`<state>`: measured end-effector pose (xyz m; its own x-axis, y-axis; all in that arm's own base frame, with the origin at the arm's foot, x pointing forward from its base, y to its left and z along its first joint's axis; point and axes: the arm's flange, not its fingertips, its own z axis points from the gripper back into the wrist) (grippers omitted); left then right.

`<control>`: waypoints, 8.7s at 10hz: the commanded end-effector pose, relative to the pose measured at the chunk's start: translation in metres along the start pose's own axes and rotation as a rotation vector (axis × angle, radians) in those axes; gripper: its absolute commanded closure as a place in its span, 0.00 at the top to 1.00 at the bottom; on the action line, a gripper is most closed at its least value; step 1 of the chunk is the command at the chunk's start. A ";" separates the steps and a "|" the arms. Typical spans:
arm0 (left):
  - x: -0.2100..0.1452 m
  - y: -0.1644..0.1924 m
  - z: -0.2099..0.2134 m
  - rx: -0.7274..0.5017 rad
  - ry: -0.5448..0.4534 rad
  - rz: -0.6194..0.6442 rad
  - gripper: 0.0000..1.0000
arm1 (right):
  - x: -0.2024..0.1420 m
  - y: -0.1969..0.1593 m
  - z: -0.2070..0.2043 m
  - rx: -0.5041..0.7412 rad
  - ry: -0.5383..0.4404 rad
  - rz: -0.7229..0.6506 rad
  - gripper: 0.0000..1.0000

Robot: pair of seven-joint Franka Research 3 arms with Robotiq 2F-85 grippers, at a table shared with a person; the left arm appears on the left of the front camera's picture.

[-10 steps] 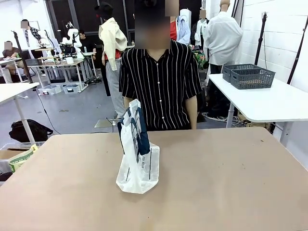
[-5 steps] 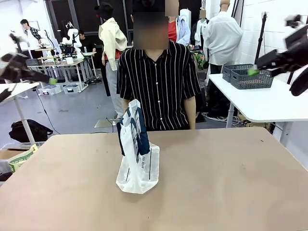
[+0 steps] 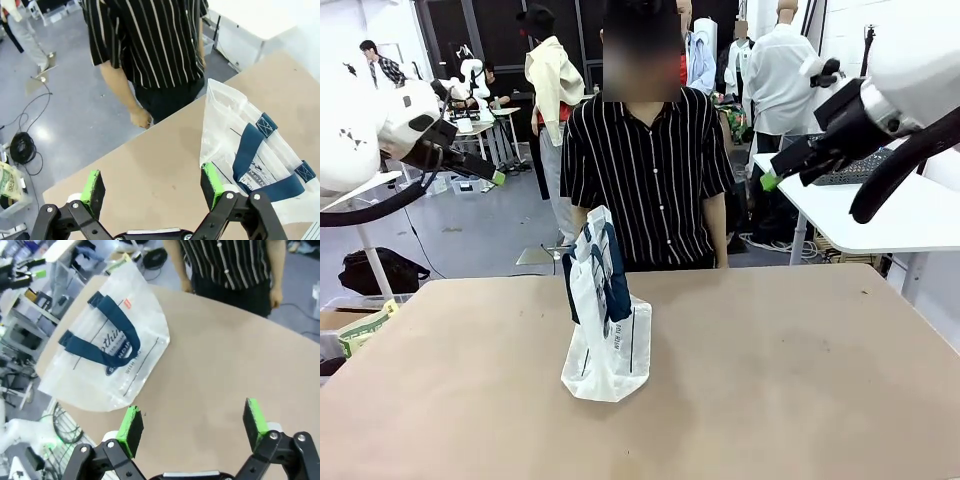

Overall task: Transfer purchased items from the store into the shopping bag.
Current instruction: Open the Reusable shopping bag in the center of the table, then move the Reusable shopping bag to the right side of the table.

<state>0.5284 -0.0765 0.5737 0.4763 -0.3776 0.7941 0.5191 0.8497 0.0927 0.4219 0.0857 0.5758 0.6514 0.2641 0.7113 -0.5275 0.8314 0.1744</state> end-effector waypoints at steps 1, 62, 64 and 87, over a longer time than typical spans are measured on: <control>0.003 0.001 0.015 0.003 -0.037 0.000 1.00 | 0.002 0.007 0.019 0.019 -0.041 0.011 1.00; 0.012 0.000 -0.146 -0.144 0.544 0.130 0.00 | 0.060 0.194 -0.234 -0.177 0.563 -0.209 0.00; -0.005 0.014 -0.139 -0.146 0.584 0.073 0.00 | 0.054 0.184 -0.233 -0.211 0.562 -0.242 0.00; -0.025 0.008 -0.156 -0.259 0.597 0.067 0.00 | 0.053 0.173 -0.239 -0.192 0.505 -0.308 0.00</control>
<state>0.6339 -0.1225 0.4599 0.7820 -0.5347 0.3202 0.6006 0.7838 -0.1578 0.4940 0.3633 0.4807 0.9574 0.1672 0.2353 -0.2054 0.9673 0.1486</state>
